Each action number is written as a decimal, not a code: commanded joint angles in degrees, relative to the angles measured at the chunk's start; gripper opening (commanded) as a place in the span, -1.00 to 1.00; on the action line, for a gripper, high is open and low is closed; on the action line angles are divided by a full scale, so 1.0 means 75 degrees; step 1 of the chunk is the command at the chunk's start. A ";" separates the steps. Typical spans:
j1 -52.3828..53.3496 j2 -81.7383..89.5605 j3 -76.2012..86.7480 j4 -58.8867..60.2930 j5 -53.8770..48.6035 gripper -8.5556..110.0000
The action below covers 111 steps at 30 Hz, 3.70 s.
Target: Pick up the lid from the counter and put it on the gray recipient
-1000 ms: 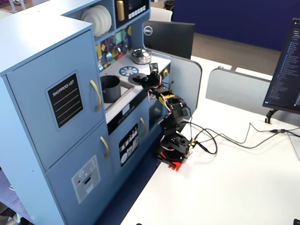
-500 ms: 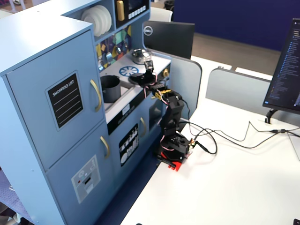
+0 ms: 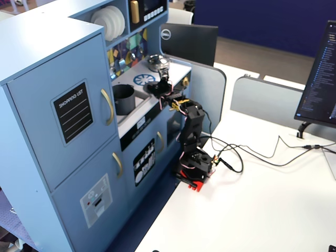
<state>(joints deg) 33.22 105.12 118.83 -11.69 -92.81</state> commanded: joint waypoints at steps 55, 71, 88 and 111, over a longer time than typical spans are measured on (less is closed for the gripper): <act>-0.4254 0.2297 -0.2742 0.3422 0.0352 -0.86; -0.4195 0.1535 -0.2508 0.2977 0.0352 -0.86; -0.4359 0.1125 -0.2578 0.2789 0.0293 -0.86; -0.4922 0.4711 -0.1734 0.7055 0.0609 -0.51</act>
<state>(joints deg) -3.08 132.10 106.44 34.10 -87.28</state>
